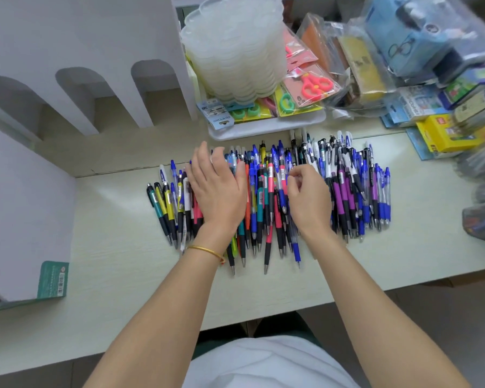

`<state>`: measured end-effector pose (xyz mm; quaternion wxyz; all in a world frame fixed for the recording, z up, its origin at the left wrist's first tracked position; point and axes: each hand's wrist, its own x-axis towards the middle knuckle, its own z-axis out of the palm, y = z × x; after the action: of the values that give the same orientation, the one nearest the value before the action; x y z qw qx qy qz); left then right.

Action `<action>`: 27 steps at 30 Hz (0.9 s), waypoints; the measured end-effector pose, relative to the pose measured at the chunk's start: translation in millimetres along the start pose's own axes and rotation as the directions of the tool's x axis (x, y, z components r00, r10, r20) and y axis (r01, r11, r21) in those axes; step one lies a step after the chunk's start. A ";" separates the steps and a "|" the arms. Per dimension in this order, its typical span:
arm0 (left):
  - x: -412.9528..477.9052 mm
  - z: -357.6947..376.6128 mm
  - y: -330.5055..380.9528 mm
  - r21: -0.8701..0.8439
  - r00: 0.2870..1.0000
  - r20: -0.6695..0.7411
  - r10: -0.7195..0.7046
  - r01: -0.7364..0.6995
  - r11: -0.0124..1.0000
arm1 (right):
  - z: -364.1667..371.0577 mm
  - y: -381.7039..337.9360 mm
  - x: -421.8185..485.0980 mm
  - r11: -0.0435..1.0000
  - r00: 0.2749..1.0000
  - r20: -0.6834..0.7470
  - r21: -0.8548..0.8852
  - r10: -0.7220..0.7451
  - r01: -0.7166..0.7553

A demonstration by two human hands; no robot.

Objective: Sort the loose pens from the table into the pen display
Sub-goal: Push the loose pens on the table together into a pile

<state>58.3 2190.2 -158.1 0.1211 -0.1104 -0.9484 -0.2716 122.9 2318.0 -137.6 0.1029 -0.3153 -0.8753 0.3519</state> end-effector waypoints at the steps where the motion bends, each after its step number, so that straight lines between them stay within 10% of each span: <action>1: -1.1 0.7 6.9 -0.026 0.999 -0.007 0.049 -0.050 0.998 | -3.3 2.5 -1.3 1.000 1.000 -0.021 0.004 0.005 -0.005; 10: -4.3 36.0 97.1 -0.101 0.879 0.344 0.331 -0.316 0.943 | -75.7 76.2 31.5 0.975 0.933 -0.328 -0.112 0.147 -0.193; 27: -24.8 87.4 146.5 0.059 0.887 0.438 0.144 -0.188 0.980 | -65.5 137.0 62.7 0.990 0.999 -0.020 -0.134 0.047 -0.049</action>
<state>107.2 2355.3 -165.7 -0.0637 -0.2422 -0.9510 -0.1814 166.1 2469.1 -185.6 0.0803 -0.3453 -0.8884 0.2917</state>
